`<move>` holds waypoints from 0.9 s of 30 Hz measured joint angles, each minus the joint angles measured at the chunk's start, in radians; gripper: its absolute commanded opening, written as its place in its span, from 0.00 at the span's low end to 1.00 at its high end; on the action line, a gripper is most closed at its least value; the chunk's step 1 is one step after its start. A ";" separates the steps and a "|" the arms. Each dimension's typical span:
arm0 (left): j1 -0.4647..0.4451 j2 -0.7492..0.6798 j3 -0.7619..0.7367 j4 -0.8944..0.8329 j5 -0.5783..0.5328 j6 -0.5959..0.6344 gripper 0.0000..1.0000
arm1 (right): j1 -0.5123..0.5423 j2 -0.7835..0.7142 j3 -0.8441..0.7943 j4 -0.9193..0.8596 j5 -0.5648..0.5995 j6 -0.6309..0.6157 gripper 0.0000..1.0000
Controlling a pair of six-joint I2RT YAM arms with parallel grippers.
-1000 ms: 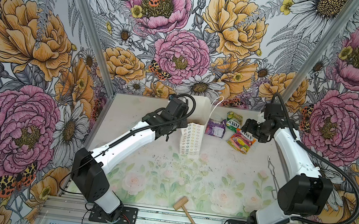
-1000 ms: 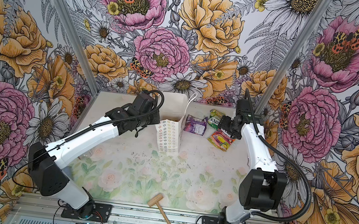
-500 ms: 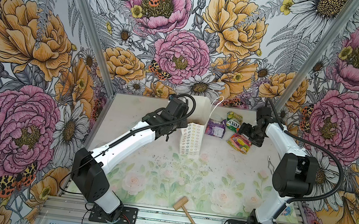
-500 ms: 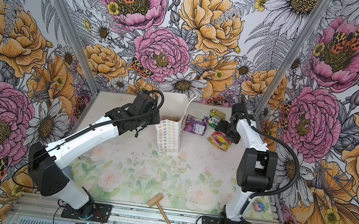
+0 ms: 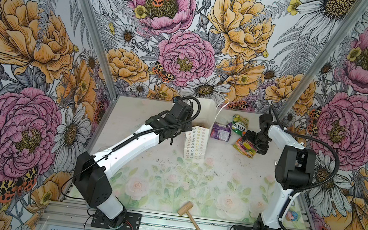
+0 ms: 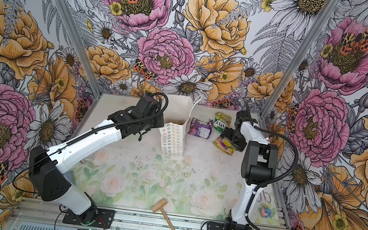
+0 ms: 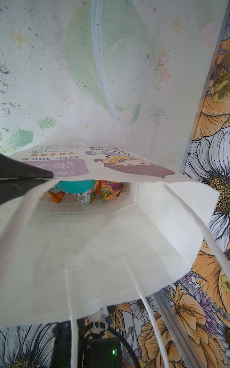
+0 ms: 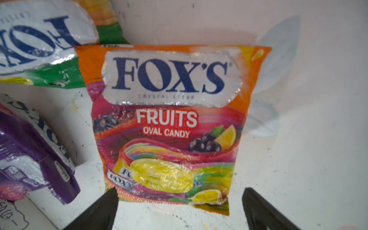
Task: Place the snacks into the paper bag
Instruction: 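Lower the right gripper over the orange FOX'S Fruits packet and grasp it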
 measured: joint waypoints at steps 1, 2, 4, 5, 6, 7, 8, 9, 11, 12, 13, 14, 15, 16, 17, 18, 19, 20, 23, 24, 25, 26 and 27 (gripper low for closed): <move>0.000 0.000 0.000 0.000 0.000 0.000 0.00 | -0.003 0.006 0.006 0.002 0.000 0.000 0.99; 0.000 0.000 0.000 0.000 0.000 0.000 0.00 | -0.005 0.012 0.012 0.004 0.000 0.000 0.99; 0.000 0.001 0.000 0.000 0.000 0.000 0.00 | -0.006 0.024 0.026 0.005 0.000 0.001 0.99; 0.000 0.002 0.000 0.001 0.000 0.000 0.00 | -0.006 0.028 0.032 0.006 0.000 0.004 0.99; 0.000 0.002 0.000 0.002 0.000 0.000 0.00 | -0.006 0.033 0.039 0.007 0.000 0.007 0.99; 0.000 0.003 0.000 0.003 0.001 0.000 0.00 | -0.008 0.037 0.044 0.010 0.000 0.008 0.99; 0.000 0.003 0.000 0.004 0.003 0.000 0.00 | -0.010 0.043 0.048 0.015 0.000 0.011 0.99; 0.000 0.004 0.000 0.005 0.003 0.000 0.00 | -0.010 0.049 0.053 0.019 0.000 0.016 0.99; 0.000 0.004 0.000 0.007 0.004 0.000 0.00 | -0.010 0.064 0.063 0.023 0.000 0.020 0.99; 0.000 0.004 0.000 0.007 0.004 0.000 0.00 | -0.010 0.075 0.069 0.025 -0.001 0.023 0.99; 0.000 0.004 0.000 0.007 0.004 0.000 0.00 | -0.010 0.085 0.075 0.027 -0.001 0.024 0.99; 0.000 0.004 0.000 0.007 0.004 0.000 0.00 | -0.010 0.097 0.077 0.031 -0.002 0.026 0.99; 0.000 0.004 0.000 0.007 0.004 0.000 0.00 | -0.010 0.107 0.079 0.031 -0.002 0.026 0.99; 0.000 0.004 0.000 0.007 0.004 0.000 0.00 | -0.010 0.116 0.081 0.031 -0.002 0.026 0.99; 0.000 0.004 0.000 0.007 0.004 0.000 0.00 | -0.010 0.123 0.081 0.033 -0.002 0.026 0.99; 0.000 0.004 0.000 0.007 0.004 0.000 0.00 | -0.010 0.128 0.081 0.035 -0.002 0.027 0.99; 0.000 0.004 0.000 0.007 0.004 0.000 0.00 | -0.010 0.132 0.082 0.035 -0.002 0.027 0.99; 0.000 0.004 0.000 0.007 0.004 0.000 0.00 | -0.010 0.132 0.082 0.035 -0.003 0.028 0.99; 0.000 0.004 0.000 0.007 0.004 0.000 0.00 | -0.010 0.134 0.082 0.035 -0.005 0.029 0.99; 0.000 0.004 0.000 0.007 0.004 0.000 0.00 | -0.010 0.134 0.082 0.035 -0.005 0.029 0.99; 0.000 0.004 0.000 0.007 0.004 0.000 0.00 | -0.010 0.134 0.082 0.035 -0.005 0.029 0.99; 0.000 0.004 0.000 0.007 0.004 0.000 0.00 | -0.010 0.134 0.082 0.035 -0.005 0.029 0.98; 0.000 0.004 0.000 0.007 0.004 0.000 0.00 | -0.010 0.134 0.082 0.035 -0.005 0.029 0.96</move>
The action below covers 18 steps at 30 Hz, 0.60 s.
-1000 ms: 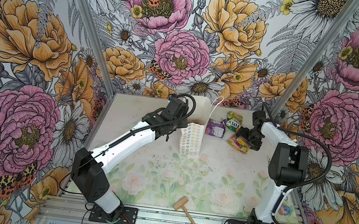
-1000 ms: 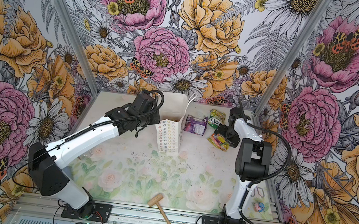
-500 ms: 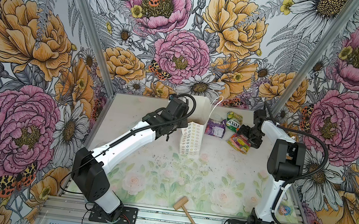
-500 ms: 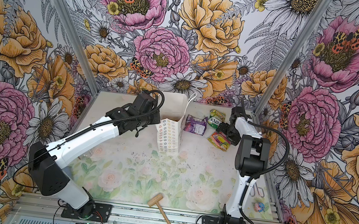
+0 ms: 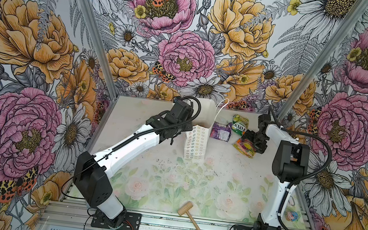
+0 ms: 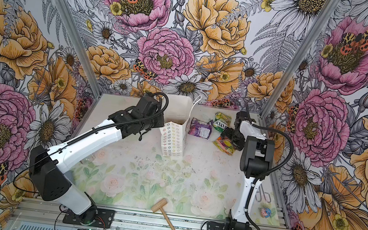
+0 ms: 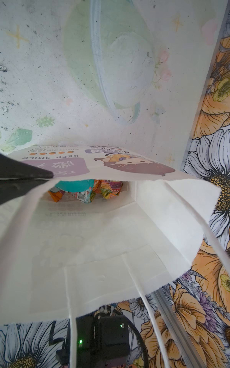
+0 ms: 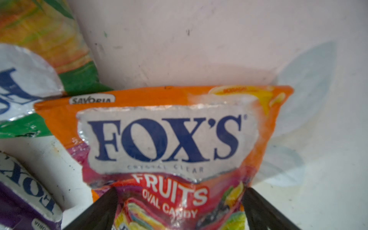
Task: Place the snacks into the paper bag
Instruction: 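Lower the right gripper over the orange FOX'S Fruits packet and grasp it, then lift the orange FOX'S packet up and away from the table with the right gripper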
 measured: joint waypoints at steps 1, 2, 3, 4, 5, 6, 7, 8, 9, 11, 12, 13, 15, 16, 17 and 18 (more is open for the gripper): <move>0.000 0.000 0.000 0.000 0.000 0.000 0.00 | 0.000 0.000 0.000 0.000 0.000 0.000 0.94; 0.000 0.000 0.000 0.000 0.000 0.000 0.00 | -0.001 0.000 0.000 -0.001 0.000 0.000 0.91; 0.000 0.000 0.000 0.000 0.000 0.000 0.00 | -0.002 0.000 0.000 -0.001 0.000 0.000 0.90; 0.000 0.000 0.000 0.000 0.000 0.000 0.00 | -0.002 0.000 0.000 -0.002 0.000 0.000 0.87; 0.000 0.000 0.000 0.000 0.000 0.000 0.00 | -0.002 0.000 -0.001 -0.002 0.000 -0.001 0.82; 0.000 0.000 0.000 0.000 0.000 0.000 0.00 | -0.002 0.000 -0.002 -0.001 0.000 -0.002 0.78; 0.000 0.000 0.000 0.000 0.000 0.000 0.00 | -0.002 0.000 -0.002 0.000 0.000 -0.002 0.74; 0.000 0.000 0.000 0.000 0.000 0.000 0.00 | -0.002 0.000 -0.003 0.002 -0.001 -0.002 0.69; 0.000 0.000 0.000 0.000 0.000 0.000 0.00 | -0.002 0.000 -0.006 0.006 -0.004 -0.002 0.64; 0.000 0.000 0.000 0.000 0.000 0.000 0.00 | -0.002 -0.003 -0.012 0.016 -0.010 -0.001 0.51; 0.000 0.000 0.000 0.000 0.000 0.000 0.00 | -0.002 -0.006 -0.016 0.022 -0.012 -0.002 0.44; 0.000 0.000 0.000 0.000 0.000 0.000 0.00 | -0.004 -0.010 -0.018 0.026 -0.016 0.000 0.40; 0.000 0.000 0.000 0.000 0.000 0.000 0.00 | -0.007 -0.022 -0.028 0.036 -0.029 -0.002 0.30; 0.000 0.000 0.000 0.000 0.000 0.000 0.00 | -0.008 -0.027 -0.034 0.041 -0.035 0.000 0.26; 0.000 0.000 0.000 0.000 0.000 0.000 0.00 | -0.010 -0.033 -0.039 0.047 -0.042 -0.001 0.21; 0.000 0.000 0.000 0.000 0.000 0.000 0.00 | -0.011 -0.040 -0.044 0.053 -0.049 -0.003 0.18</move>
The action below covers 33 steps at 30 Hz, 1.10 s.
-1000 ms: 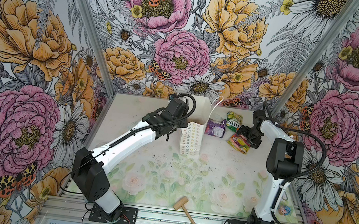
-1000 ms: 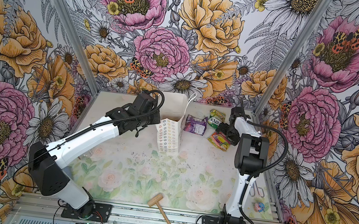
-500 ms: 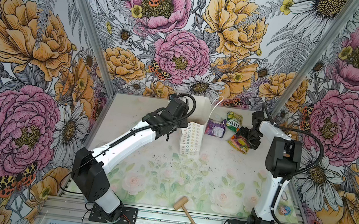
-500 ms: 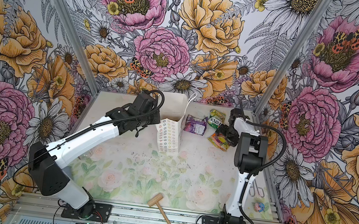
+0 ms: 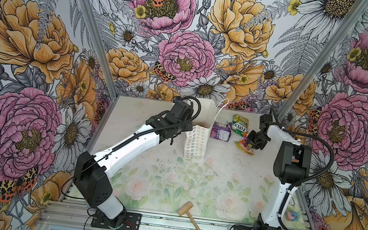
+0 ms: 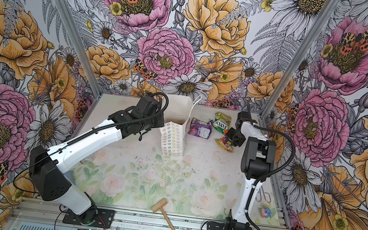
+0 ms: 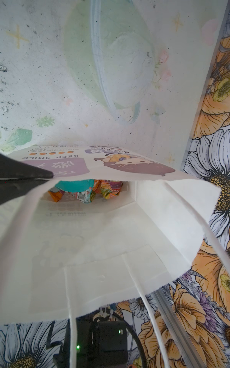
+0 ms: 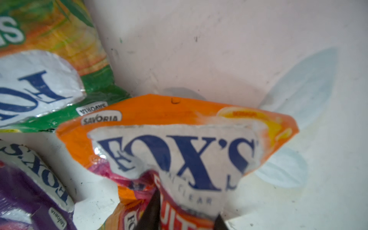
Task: Place the snacks into the paper bag
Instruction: 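Lift the orange FOX'S packet up and away from the table with the right gripper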
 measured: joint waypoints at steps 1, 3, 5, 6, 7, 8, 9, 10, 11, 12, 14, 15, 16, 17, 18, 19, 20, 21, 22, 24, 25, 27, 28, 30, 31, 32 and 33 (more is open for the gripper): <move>0.000 0.000 0.000 0.000 0.000 0.000 0.00 | -0.002 -0.007 -0.005 0.005 -0.005 -0.001 0.15; 0.000 0.000 0.000 0.000 0.000 0.000 0.00 | -0.004 -0.022 -0.017 0.014 -0.013 -0.006 0.09; 0.000 0.000 0.000 0.000 0.000 0.000 0.00 | -0.004 -0.031 -0.029 0.020 -0.023 -0.008 0.02; 0.000 0.000 0.000 0.000 0.000 0.000 0.00 | -0.004 -0.036 -0.036 0.023 -0.029 -0.009 0.00; 0.000 0.000 0.000 0.000 0.000 0.000 0.00 | -0.004 -0.040 -0.041 0.023 -0.035 -0.012 0.00; 0.000 0.000 0.000 0.000 0.000 0.000 0.00 | -0.004 -0.049 -0.048 0.023 -0.043 -0.013 0.00; 0.000 0.000 0.000 0.000 0.000 0.000 0.00 | -0.004 -0.058 -0.054 0.022 -0.050 -0.013 0.00; 0.000 0.000 0.000 0.000 0.000 0.000 0.00 | -0.004 -0.069 -0.058 0.021 -0.056 -0.016 0.00; 0.000 0.000 0.000 0.000 0.000 0.000 0.00 | -0.004 -0.084 -0.062 0.022 -0.064 -0.020 0.00; 0.000 0.000 0.000 0.000 0.000 0.000 0.00 | -0.004 -0.101 -0.064 0.021 -0.072 -0.022 0.00; 0.000 0.000 0.000 0.000 0.000 0.000 0.00 | -0.004 -0.142 -0.064 0.021 -0.087 -0.027 0.00; 0.000 0.000 0.000 0.000 0.000 0.000 0.00 | -0.004 -0.169 -0.064 0.022 -0.092 -0.028 0.00; 0.000 0.000 0.000 0.000 0.000 0.000 0.00 | -0.004 -0.194 -0.064 0.023 -0.097 -0.028 0.00; 0.000 0.000 0.000 0.000 0.000 0.000 0.00 | -0.004 -0.221 -0.064 0.024 -0.105 -0.028 0.00; 0.000 0.000 0.000 0.000 0.000 0.000 0.00 | -0.004 -0.251 -0.064 0.027 -0.117 -0.028 0.00; 0.000 0.000 0.000 0.000 0.000 0.000 0.00 | -0.004 -0.274 -0.064 0.031 -0.129 -0.027 0.00; 0.000 0.000 0.000 0.000 0.000 0.000 0.00 | -0.004 -0.301 -0.063 0.036 -0.146 -0.027 0.00; 0.000 0.000 0.000 0.000 0.000 0.000 0.00 | -0.003 -0.323 -0.061 0.043 -0.162 -0.026 0.00; 0.000 0.000 0.000 0.000 0.000 0.000 0.00 | -0.001 -0.344 -0.059 0.053 -0.177 -0.023 0.00; 0.000 0.000 0.000 0.000 0.000 0.000 0.00 | 0.007 -0.385 -0.051 0.082 -0.211 -0.016 0.00; 0.000 0.000 0.000 0.000 0.000 0.000 0.00 | 0.014 -0.400 -0.045 0.094 -0.224 -0.014 0.00; -0.002 0.000 0.000 0.000 0.000 0.000 0.00 | 0.037 -0.433 -0.024 0.138 -0.253 -0.011 0.00; -0.003 0.000 0.000 0.001 0.000 0.000 0.00 | 0.053 -0.448 -0.011 0.167 -0.265 -0.011 0.00; -0.005 0.000 0.000 0.002 0.000 0.000 0.00 | 0.092 -0.478 0.019 0.221 -0.274 -0.016 0.00; -0.005 0.000 0.000 0.003 0.000 0.000 0.00 | 0.115 -0.491 0.040 0.245 -0.275 -0.022 0.00; -0.006 0.000 0.000 0.003 0.000 0.000 0.00 | 0.139 -0.499 0.068 0.264 -0.277 -0.029 0.00; -0.006 0.000 0.000 0.003 0.000 0.000 0.00 | 0.160 -0.505 0.094 0.285 -0.277 -0.037 0.00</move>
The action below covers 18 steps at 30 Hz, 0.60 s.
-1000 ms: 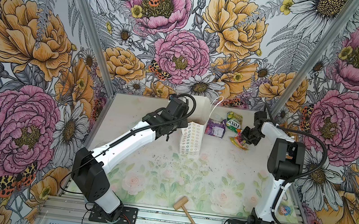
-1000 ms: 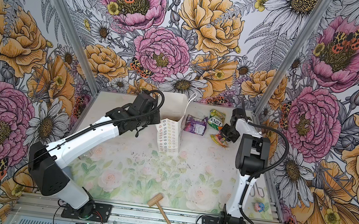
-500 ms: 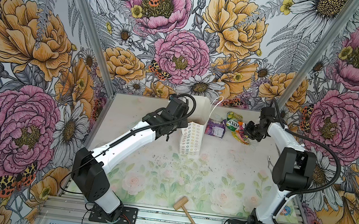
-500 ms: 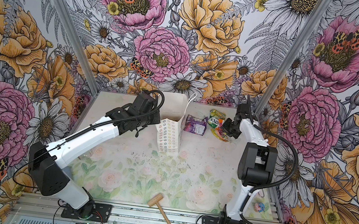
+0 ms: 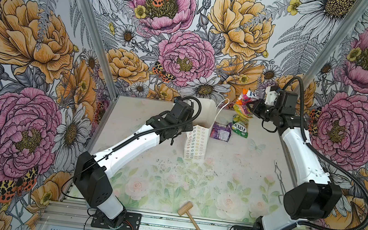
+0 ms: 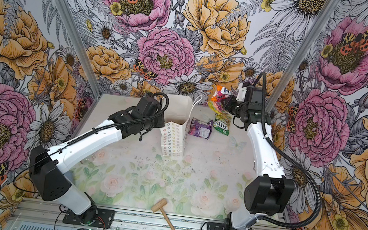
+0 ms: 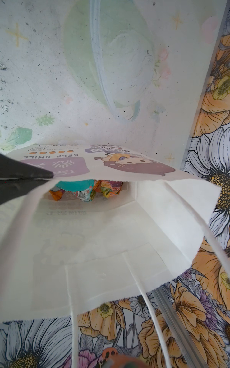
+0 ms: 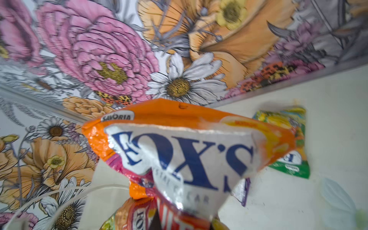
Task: Place the snacks into the paper bag
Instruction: 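Lift the orange FOX'S packet up and away from the table with the right gripper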
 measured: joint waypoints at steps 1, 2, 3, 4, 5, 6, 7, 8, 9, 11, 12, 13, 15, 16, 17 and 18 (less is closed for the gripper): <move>0.000 0.000 0.000 0.000 0.000 0.000 0.00 | 0.023 -0.005 0.030 0.023 0.000 -0.010 0.00; 0.000 0.000 0.000 0.000 0.000 0.000 0.00 | 0.045 -0.007 0.059 0.043 0.000 -0.019 0.00; 0.000 0.000 0.000 0.000 0.000 0.000 0.00 | 0.062 -0.007 0.080 0.060 0.000 -0.025 0.00; 0.000 0.000 0.000 0.000 0.000 0.000 0.00 | 0.083 -0.007 0.106 0.080 0.000 -0.031 0.00; 0.000 0.000 0.000 0.001 0.000 0.000 0.00 | 0.102 -0.007 0.129 0.096 0.000 -0.037 0.00; 0.000 0.000 0.000 0.001 0.000 0.000 0.00 | 0.116 -0.007 0.146 0.106 0.000 -0.042 0.00; 0.000 0.000 0.000 0.001 0.000 0.000 0.00 | 0.131 -0.007 0.166 0.117 0.000 -0.046 0.00; 0.000 0.000 0.000 0.001 0.001 0.000 0.00 | 0.145 -0.004 0.188 0.126 0.001 -0.051 0.00; 0.000 0.000 0.000 0.001 0.002 0.000 0.00 | 0.156 0.002 0.205 0.132 0.001 -0.055 0.00; 0.000 0.000 0.000 0.003 0.003 0.000 0.00 | 0.185 0.015 0.244 0.147 0.005 -0.064 0.00; 0.000 0.000 0.000 0.003 0.003 0.000 0.00 | 0.198 0.022 0.259 0.149 0.008 -0.067 0.00; 0.000 0.000 0.000 0.003 0.003 0.000 0.00 | 0.212 0.031 0.273 0.154 0.011 -0.072 0.00; 0.000 0.000 0.000 0.003 0.003 0.000 0.00 | 0.237 0.048 0.290 0.160 0.017 -0.078 0.00; 0.000 0.000 0.000 0.003 0.003 0.000 0.00 | 0.250 0.057 0.294 0.166 0.023 -0.082 0.00; 0.000 0.000 0.000 0.003 0.004 0.000 0.00 | 0.264 0.068 0.294 0.169 0.031 -0.083 0.00; 0.000 0.000 0.000 0.003 0.004 0.000 0.00 | 0.274 0.076 0.296 0.169 0.036 -0.087 0.00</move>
